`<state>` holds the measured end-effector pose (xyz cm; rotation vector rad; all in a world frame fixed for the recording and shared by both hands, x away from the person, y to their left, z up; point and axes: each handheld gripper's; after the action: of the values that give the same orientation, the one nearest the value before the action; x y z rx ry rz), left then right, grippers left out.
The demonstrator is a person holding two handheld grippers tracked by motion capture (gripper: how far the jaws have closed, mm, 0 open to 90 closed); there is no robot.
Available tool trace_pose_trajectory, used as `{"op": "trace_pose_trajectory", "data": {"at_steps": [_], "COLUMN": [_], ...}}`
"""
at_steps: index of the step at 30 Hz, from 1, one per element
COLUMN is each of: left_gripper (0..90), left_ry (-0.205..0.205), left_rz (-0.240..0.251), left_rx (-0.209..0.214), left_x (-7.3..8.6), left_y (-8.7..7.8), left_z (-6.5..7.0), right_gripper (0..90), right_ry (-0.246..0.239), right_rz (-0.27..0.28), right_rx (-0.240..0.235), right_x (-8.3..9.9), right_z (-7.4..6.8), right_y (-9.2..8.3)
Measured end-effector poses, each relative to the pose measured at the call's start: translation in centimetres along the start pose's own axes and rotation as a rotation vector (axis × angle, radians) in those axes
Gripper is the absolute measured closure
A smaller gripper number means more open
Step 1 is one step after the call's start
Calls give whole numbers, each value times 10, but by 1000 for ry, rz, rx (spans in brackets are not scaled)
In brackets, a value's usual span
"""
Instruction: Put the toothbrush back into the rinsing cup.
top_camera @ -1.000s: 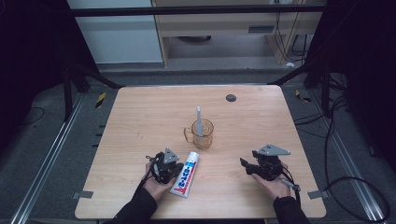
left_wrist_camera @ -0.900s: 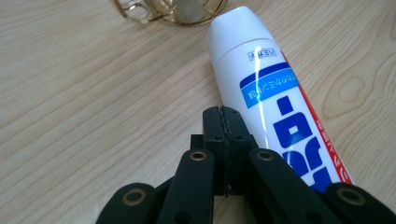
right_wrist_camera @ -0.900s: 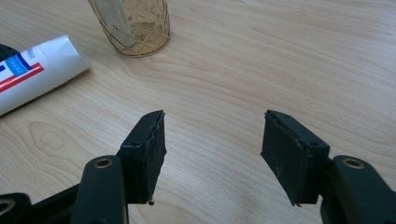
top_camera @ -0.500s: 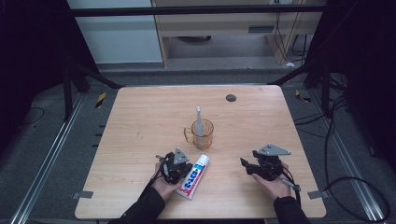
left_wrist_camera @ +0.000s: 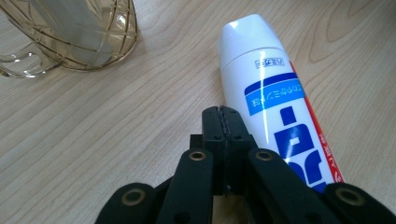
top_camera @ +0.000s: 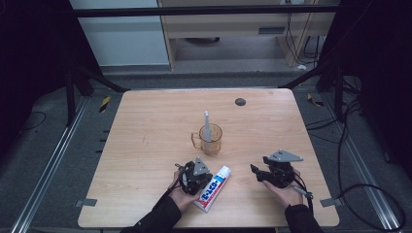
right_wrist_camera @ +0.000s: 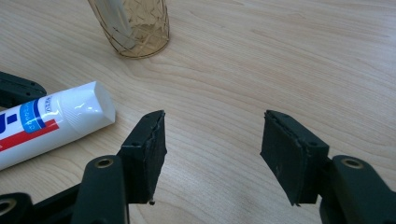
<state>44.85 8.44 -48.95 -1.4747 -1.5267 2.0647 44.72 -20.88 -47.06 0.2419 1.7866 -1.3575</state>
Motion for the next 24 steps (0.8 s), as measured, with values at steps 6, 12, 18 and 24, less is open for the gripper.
{"op": "trace_pose_trajectory", "data": {"at_steps": [6,12,18,24], "left_gripper": [899,899,898,898], "left_ry": [5,-34,-102,-187], "left_rz": [9,-3,-36,-21], "left_rx": [-26,-82,-152,-235], "left_x": [3,20,53,85], "left_y": [-16,-43,-73,-101], "left_z": [-5,-20,-43,-62], "right_gripper": [454,603,724,798], "right_ry": [-10,-37,-102,-146], "right_rz": [4,-23,-78,-98], "right_rx": [-19,-110,-204,-268], "right_x": [-2,-3,-1,-1], "right_z": [-4,-19,-44,-70], "right_y": [-5,-9,-7,0]}}
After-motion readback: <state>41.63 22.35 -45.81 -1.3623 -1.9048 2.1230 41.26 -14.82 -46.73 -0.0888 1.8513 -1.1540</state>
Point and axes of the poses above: each handheld gripper's, and its own axes: y roughly forward along the jaws, x roughly out of its underside, z roughly to its right, and after that the axes turned 9 degrees about -z, right-handed
